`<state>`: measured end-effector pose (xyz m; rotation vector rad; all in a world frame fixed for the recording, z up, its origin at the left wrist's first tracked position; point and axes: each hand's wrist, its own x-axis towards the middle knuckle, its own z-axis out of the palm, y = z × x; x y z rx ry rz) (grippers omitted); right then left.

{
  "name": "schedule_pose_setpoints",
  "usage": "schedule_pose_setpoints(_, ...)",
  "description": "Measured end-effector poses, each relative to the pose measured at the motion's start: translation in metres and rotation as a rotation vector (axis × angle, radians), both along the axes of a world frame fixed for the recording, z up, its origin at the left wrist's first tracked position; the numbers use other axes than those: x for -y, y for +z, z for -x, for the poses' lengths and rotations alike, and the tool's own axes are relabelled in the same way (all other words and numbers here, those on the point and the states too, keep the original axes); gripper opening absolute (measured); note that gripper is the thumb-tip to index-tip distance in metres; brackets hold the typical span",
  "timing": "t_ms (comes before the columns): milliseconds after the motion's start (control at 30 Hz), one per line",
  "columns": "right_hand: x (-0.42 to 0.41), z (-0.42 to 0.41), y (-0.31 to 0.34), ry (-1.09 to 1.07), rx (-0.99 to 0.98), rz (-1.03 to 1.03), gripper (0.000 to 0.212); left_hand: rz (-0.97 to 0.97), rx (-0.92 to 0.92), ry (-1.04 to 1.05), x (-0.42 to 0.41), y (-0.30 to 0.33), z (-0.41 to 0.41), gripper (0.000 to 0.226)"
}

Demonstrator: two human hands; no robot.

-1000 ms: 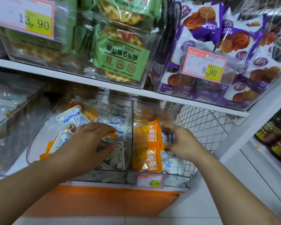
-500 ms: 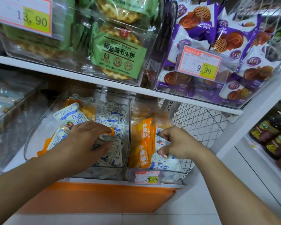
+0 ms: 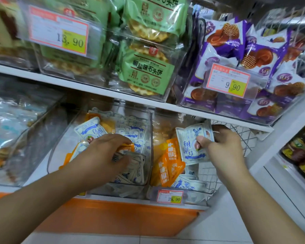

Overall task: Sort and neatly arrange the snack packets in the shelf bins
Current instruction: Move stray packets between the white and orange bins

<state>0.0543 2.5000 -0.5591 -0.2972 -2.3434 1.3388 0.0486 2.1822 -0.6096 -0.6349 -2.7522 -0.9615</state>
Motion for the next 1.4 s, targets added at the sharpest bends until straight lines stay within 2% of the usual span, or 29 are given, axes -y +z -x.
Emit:
schedule_pose_setpoints(33,0.006,0.000,-0.001,0.021,-0.006,0.116,0.007,0.001,0.005,0.006,0.002,0.001,0.000,0.039)
schedule_pose_setpoints(100,0.017,0.002,-0.002,0.066,-0.015,0.208,0.008,0.020,0.016,0.023,0.008,0.001,0.001,0.042)
schedule_pose_setpoints(267,0.061,0.016,-0.005,0.183,0.020,0.201,0.008,0.029,0.065,0.044,0.023,0.004,0.005,0.053)
schedule_pose_setpoints(300,0.073,0.022,-0.007,0.177,0.027,0.177,0.015,0.022,0.084,0.056,0.025,0.005,0.005,0.055)
schedule_pose_setpoints(367,0.094,0.033,-0.012,0.120,0.019,0.058,0.039,-0.004,0.117,0.092,0.031,0.007,0.007,0.060)
schedule_pose_setpoints(400,0.103,0.038,-0.014,0.093,-0.008,-0.002,0.042,-0.007,0.122,0.105,0.034,0.006,0.009,0.062)
schedule_pose_setpoints(500,0.125,0.052,-0.020,0.103,-0.064,-0.086,0.025,-0.003,0.126,0.127,0.041,0.004,0.011,0.065)
schedule_pose_setpoints(600,0.134,0.059,-0.027,0.246,0.074,-0.481,0.017,0.023,0.134,0.121,0.045,0.001,0.012,0.067)
schedule_pose_setpoints(667,0.132,0.059,-0.033,0.322,0.122,-0.713,0.033,0.032,0.130,0.110,0.045,0.000,0.013,0.067)
schedule_pose_setpoints(700,0.128,0.058,-0.033,0.330,0.130,-0.757,0.041,0.038,0.126,0.107,0.046,-0.001,0.014,0.067)
schedule_pose_setpoints(767,0.115,0.051,-0.026,0.317,0.125,-0.737,0.041,0.047,0.111,0.097,0.045,-0.001,0.015,0.068)
schedule_pose_setpoints(867,0.076,0.038,-0.018,0.231,0.097,-0.646,0.026,0.032,0.087,0.069,0.036,0.002,0.010,0.064)
schedule_pose_setpoints(933,0.046,0.028,-0.016,0.171,0.127,-0.562,0.024,0.017,0.056,0.036,0.029,0.004,0.005,0.056)
schedule_pose_setpoints(1033,0.007,0.016,-0.017,0.175,0.301,-0.462,0.032,0.028,0.003,-0.033,0.018,0.005,-0.002,0.046)
schedule_pose_setpoints(1100,-0.003,0.007,-0.020,0.280,0.457,-0.480,0.028,0.036,0.002,-0.053,0.009,0.006,-0.006,0.048)
schedule_pose_setpoints(1167,-0.004,0.003,-0.022,0.384,0.535,-0.476,0.028,0.044,-0.023,-0.055,-0.001,0.006,-0.009,0.051)
schedule_pose_setpoints(1300,-0.004,0.003,-0.019,0.418,0.439,-0.162,0.019,0.079,-0.037,-0.052,-0.012,0.001,-0.011,0.054)
schedule_pose_setpoints(1333,-0.003,0.002,-0.017,0.423,0.386,-0.119,0.021,0.087,-0.030,-0.053,-0.012,0.000,-0.010,0.055)
schedule_pose_setpoints(1400,0.005,-0.001,-0.016,0.458,0.301,-0.162,0.038,0.119,-0.034,-0.064,-0.011,0.002,-0.004,0.052)
